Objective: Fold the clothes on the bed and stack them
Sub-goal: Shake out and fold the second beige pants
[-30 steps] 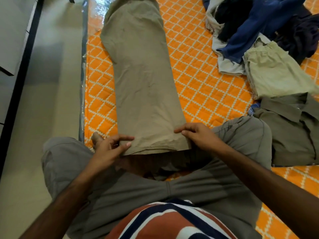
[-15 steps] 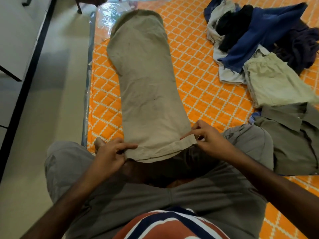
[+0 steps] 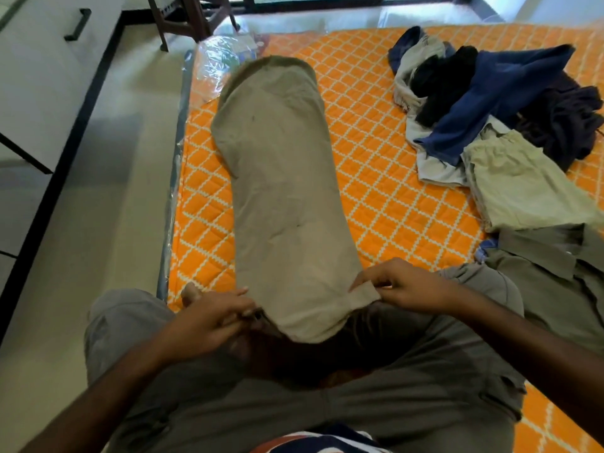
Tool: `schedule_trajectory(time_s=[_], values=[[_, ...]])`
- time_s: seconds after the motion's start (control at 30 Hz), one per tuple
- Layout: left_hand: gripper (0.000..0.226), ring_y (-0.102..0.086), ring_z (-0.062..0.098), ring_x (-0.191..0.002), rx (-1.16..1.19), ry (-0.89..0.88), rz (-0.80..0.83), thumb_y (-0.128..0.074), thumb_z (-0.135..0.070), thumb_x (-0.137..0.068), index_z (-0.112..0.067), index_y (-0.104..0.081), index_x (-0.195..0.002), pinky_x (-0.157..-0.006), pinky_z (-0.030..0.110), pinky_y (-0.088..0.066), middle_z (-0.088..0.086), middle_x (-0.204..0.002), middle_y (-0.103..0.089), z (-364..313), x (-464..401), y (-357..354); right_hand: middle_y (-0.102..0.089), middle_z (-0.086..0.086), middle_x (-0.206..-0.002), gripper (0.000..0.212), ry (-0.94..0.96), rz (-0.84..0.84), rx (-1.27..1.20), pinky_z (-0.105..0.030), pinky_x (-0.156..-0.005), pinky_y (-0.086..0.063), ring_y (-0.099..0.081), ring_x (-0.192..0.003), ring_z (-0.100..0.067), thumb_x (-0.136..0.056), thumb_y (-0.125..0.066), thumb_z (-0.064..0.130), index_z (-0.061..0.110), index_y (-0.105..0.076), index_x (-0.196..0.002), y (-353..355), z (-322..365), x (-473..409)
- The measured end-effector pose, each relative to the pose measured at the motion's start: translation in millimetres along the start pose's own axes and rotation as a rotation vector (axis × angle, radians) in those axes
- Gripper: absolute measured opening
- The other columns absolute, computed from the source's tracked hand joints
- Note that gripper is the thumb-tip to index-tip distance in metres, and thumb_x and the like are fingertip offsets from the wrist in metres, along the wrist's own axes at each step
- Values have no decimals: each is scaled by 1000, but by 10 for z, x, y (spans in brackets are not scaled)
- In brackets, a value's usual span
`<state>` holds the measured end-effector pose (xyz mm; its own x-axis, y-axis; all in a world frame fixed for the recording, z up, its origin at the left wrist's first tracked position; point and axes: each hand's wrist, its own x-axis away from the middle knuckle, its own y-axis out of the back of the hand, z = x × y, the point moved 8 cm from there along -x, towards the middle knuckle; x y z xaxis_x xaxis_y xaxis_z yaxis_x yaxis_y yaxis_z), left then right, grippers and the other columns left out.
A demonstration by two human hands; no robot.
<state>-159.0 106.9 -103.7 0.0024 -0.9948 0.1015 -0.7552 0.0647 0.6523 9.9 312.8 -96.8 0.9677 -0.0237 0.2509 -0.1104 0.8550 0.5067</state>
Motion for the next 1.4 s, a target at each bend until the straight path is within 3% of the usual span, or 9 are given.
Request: schedule_trajectory(time_s=[0.13, 0.27, 0.4, 0.57, 0.7, 0.83, 1.07, 1.3, 1.4], values=[[35, -68, 2, -78, 479, 175, -386, -73, -67, -72, -40, -78, -94, -68, 26, -55, -11, -83, -75, 106, -260, 578, -75, -15, -98, 15, -60, -191, -324, -37, -80, -58, -72, -93, -24, -96, -62, 3, 6, -70, -109, 504, -8, -296], [10, -66, 11, -69, 645, 343, -619, -68, -30, -92, -26, -77, -95, -53, 27, -50, -5, -79, -73, 457, -745, 1073, -73, -10, -87, 13, -133, -347, -389, -35, -69, -57, -71, -81, -20, -101, -62, 21, 16, -72, -107, 1074, -103, -791], [16, -58, 17, -69, 680, 527, -668, -57, -31, -101, -19, -68, -100, -57, 25, -40, 4, -86, -66, 1027, -1311, 1307, -73, -11, -110, 27, -200, -424, -434, -40, -77, -56, -70, -95, -23, -102, -59, 23, 11, -67, -125, 1365, -377, -1379], [23, -63, 14, -77, 658, 608, -724, -56, -24, -102, -10, -66, -116, -53, 21, -43, 5, -96, -68, 1597, -1805, 1440, -60, -15, -96, 6, -363, -532, -474, -41, -69, -44, -56, -83, -26, -100, -62, 25, 20, -63, -103, 1479, -974, -2029], [30, -59, 17, -79, 749, 722, -668, -63, -25, -98, -13, -49, -121, -58, 25, -45, 11, -112, -64, 1919, -1776, 1150, -61, -7, -99, 52, -566, -537, -469, -31, -57, -47, -57, -70, -15, -90, -73, 44, 14, -45, -123, 1236, -1434, -2105], [46, -54, 20, -94, 206, 662, -706, -81, -22, -83, -8, -51, -115, -75, 36, -48, 11, -106, -55, 1998, -1375, 1046, -58, -1, -105, 56, -477, -728, 61, -34, -74, -44, -52, -89, -13, -77, -79, 47, 13, -56, -116, 1126, -1457, -1787], [66, -52, 8, -83, -13, 556, -248, -71, -74, -56, -23, -57, -96, -67, 21, -40, -5, -92, -52, 1679, -875, 254, -65, 10, -78, 49, -506, -472, 13, -36, -65, -49, -64, -77, -12, -67, -72, 76, 29, -63, -77, 345, -1404, -1455], [80, -40, 7, -101, 112, 600, -558, -90, -11, -50, -14, -47, -117, -90, 22, -45, 6, -116, -39, 1523, -899, 350, -32, 13, -120, 34, -569, -562, 19, -35, -93, -29, -26, -111, -11, -71, -82, 58, 36, -64, -90, 166, -1149, -1243], [90, -59, 16, -98, 242, 626, -622, -85, -24, -39, -16, -47, -120, -76, 30, -55, 7, -114, -54, 1551, -861, 392, -58, 13, -108, 34, -544, -708, -177, -43, -92, -49, -55, -107, -12, -59, -81, 64, 38, -67, -77, 64, -1143, -1089]])
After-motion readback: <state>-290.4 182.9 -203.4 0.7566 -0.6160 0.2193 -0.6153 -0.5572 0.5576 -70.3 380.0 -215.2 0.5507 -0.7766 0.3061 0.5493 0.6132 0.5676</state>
